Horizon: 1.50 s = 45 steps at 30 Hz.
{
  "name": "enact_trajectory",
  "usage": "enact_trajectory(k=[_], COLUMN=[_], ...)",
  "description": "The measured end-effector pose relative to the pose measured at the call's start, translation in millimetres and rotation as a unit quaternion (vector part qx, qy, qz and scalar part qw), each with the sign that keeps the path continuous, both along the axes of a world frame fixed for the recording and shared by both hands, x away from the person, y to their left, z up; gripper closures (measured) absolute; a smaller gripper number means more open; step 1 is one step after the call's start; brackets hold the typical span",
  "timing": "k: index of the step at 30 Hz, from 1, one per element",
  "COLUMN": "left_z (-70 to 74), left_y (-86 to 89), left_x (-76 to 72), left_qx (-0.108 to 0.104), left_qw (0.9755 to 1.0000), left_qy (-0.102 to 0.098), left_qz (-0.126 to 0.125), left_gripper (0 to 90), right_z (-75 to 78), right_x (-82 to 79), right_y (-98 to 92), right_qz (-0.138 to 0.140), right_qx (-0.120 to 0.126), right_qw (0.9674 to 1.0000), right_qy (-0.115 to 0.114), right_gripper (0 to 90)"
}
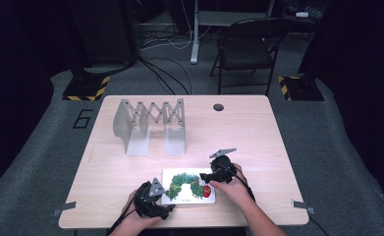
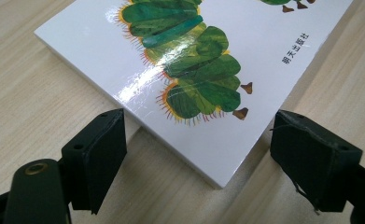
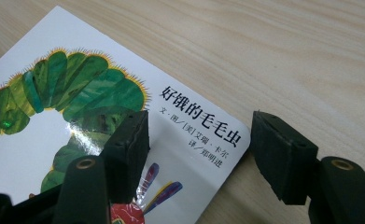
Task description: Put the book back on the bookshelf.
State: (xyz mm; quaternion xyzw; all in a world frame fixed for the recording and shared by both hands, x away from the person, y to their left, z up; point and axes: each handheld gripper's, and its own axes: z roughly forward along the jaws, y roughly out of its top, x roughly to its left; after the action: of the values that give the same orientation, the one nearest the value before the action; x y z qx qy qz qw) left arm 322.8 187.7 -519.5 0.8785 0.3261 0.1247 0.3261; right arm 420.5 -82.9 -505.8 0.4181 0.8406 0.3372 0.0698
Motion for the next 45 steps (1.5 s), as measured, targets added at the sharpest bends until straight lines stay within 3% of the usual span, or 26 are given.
enact_trajectory(k=[9, 16, 23, 26, 45], left_z=[-0.3, -0.1, -1.5, -1.9, -3.1], left_y=[2.6, 3.1, 0.1, -0.5, -3.2], left_x=[8.9, 9.6, 8.2, 8.0, 7.1], left_qx=[-0.005, -0.004, -0.004, -0.007, -0.005], left_qw=[0.9999, 0.9999, 1.0, 1.0, 1.0], left_qy=[0.0, 0.001, -0.007, -0.007, -0.005], left_qz=[-0.011, -0.013, 0.0, 0.002, 0.004], left_gripper=[19.0, 19.1, 16.8, 16.5, 12.0], right_z=[0.0, -0.3, 0.4, 0.8, 5.3], right_x=[3.3, 5.0, 5.4, 4.6, 4.2], right_y=[-0.5, -1.3, -1.0, 0.9, -0.1], right_qz=[-0.016, -0.01, -0.012, -0.025, -0.029], right_qx=[0.005, 0.002, 0.003, 0.005, 0.009], right_qw=[0.9999, 0.9999, 0.9999, 0.9996, 0.9995], right_qy=[0.005, -0.002, 0.004, 0.009, 0.011], right_gripper=[37.5, 37.5, 37.6, 37.7, 38.3])
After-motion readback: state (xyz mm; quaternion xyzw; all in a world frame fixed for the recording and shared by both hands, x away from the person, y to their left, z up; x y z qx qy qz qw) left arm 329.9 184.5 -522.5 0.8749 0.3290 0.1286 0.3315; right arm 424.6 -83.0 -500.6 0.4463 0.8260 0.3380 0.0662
